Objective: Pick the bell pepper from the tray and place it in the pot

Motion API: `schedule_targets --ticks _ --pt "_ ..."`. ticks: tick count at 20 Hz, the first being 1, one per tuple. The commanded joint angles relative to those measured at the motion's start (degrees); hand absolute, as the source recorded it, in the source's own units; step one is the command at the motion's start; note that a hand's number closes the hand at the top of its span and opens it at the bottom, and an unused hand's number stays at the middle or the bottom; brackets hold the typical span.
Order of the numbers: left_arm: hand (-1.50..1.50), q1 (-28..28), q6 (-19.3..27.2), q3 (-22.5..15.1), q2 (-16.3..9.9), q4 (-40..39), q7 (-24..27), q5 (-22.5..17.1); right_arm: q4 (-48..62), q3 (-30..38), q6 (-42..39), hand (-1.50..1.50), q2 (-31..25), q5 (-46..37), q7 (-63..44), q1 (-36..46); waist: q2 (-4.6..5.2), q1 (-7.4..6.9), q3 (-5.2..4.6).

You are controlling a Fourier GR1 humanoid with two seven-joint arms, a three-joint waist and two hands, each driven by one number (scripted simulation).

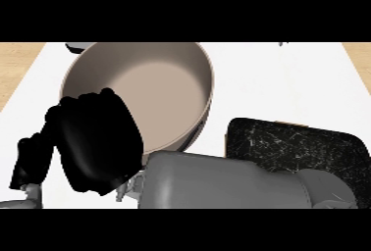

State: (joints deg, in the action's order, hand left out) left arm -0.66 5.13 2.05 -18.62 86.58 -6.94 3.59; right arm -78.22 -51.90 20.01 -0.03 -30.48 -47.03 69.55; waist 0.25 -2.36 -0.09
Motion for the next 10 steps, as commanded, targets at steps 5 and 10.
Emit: schedule_targets --ticks 5,10 --pt "0.00 -0.80 -3.58 3.38 -3.45 1.38 -1.10 -2.42 19.68 0.02 8.32 1.50 0.03 8.08 12.77 5.88 0.30 -1.28 -0.02" --pt "0.00 -1.51 -3.09 0.28 -0.62 -2.18 1.70 -0.16 31.30 3.82 5.92 1.50 0.03 15.38 22.70 11.51 0.93 -2.68 -0.10"
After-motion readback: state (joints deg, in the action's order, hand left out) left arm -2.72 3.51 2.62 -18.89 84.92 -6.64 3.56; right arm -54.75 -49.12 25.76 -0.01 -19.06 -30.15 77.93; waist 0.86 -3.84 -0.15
